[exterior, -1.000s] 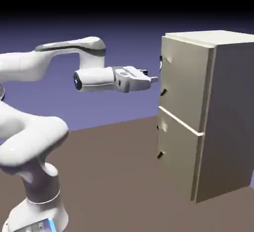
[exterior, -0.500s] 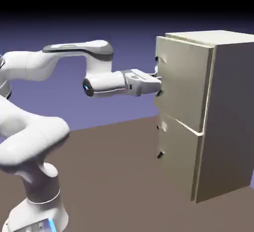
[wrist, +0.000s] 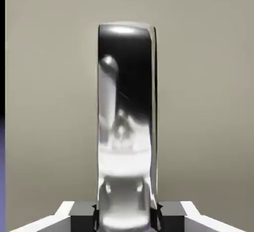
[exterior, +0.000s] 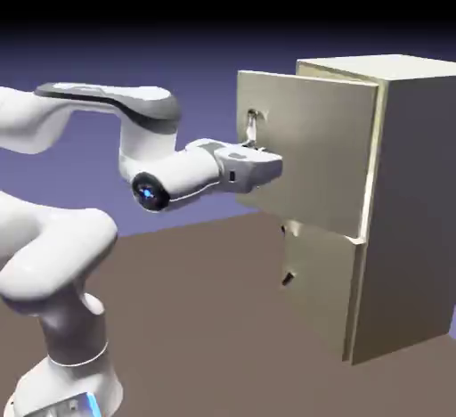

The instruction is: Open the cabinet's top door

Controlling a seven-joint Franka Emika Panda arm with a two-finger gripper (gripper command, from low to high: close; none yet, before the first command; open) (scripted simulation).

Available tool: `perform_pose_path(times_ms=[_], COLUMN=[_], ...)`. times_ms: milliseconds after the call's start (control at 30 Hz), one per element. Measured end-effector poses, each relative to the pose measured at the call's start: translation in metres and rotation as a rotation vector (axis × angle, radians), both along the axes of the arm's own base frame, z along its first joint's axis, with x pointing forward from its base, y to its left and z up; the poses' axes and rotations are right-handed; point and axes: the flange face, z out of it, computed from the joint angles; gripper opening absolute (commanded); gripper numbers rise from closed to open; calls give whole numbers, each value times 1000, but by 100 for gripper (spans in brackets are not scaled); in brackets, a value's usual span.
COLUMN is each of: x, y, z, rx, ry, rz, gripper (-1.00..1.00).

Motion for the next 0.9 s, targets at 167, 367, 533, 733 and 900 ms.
perform_pose_path(times_ms=[167, 367, 533, 733, 900], x=[-11, -20, -23, -21, -13], y=[-30, -69, -103, -145, -181], z=[0, 0, 0, 0, 0], rx=[0, 0, 0, 0, 0], ry=[0, 0, 0, 0, 0], rz=[120, 270, 399, 556, 696], gripper=[-100, -100, -100, -100, -100])
